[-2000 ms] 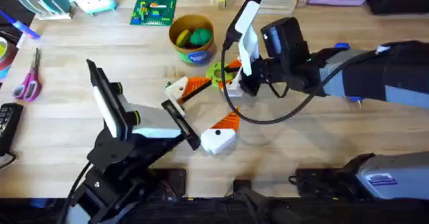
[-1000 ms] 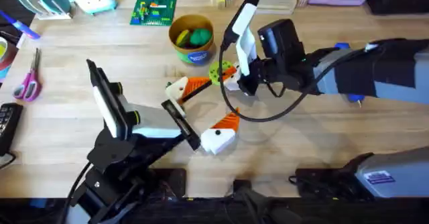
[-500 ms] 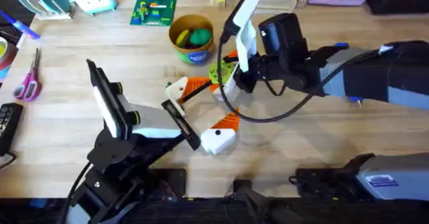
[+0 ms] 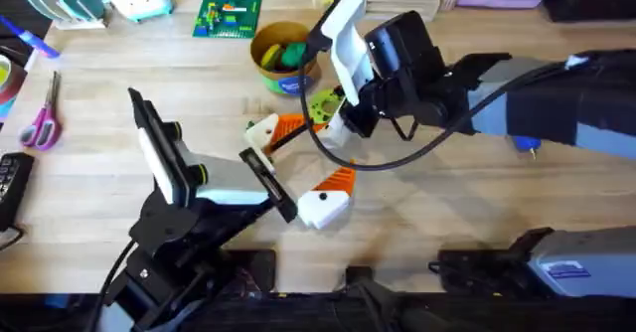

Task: Pick up the gripper from the table and insert it into the empty holder that is missing its gripper. Then pick up a screw, insert it into the mounting hole, and use the screwdriver to tighten it. Finally, clean up the table by picking up the vegetable and placing it into the bucket.

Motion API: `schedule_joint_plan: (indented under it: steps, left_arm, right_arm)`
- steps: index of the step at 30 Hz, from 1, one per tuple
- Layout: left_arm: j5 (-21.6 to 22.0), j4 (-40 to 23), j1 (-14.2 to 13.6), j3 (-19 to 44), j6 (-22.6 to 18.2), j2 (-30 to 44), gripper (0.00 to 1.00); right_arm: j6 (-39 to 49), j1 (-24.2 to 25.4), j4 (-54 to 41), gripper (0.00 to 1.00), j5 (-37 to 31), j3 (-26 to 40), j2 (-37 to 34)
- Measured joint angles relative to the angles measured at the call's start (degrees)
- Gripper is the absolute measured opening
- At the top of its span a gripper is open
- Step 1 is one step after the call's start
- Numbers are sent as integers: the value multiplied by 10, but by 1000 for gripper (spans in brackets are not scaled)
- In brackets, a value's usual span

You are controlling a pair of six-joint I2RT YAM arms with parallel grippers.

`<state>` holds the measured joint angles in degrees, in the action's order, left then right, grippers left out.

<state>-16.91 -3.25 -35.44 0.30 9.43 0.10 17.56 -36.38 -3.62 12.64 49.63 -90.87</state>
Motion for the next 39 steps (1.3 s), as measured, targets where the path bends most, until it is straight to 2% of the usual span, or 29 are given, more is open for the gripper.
schedule_joint_plan:
  steps: [6, 15, 19, 25, 39]
  left_arm:
    - [0, 0, 0, 0, 0, 0, 991]
    - [0, 0, 0, 0, 0, 0, 991]
    - [0, 0, 0, 0, 0, 0, 991]
    - [0, 0, 0, 0, 0, 0, 991]
    - [0, 0, 0, 0, 0, 0, 991]
  right_arm:
    - [-1, -2, 18, 784, -4, 0, -17]
    - [-4, -12, 23, 678, -4, 0, -34]
    - [-5, -12, 25, 538, -5, 0, -38]
    - [-6, -12, 30, 380, -7, 0, -56]
    - [-8, -12, 49, 326, -6, 0, -58]
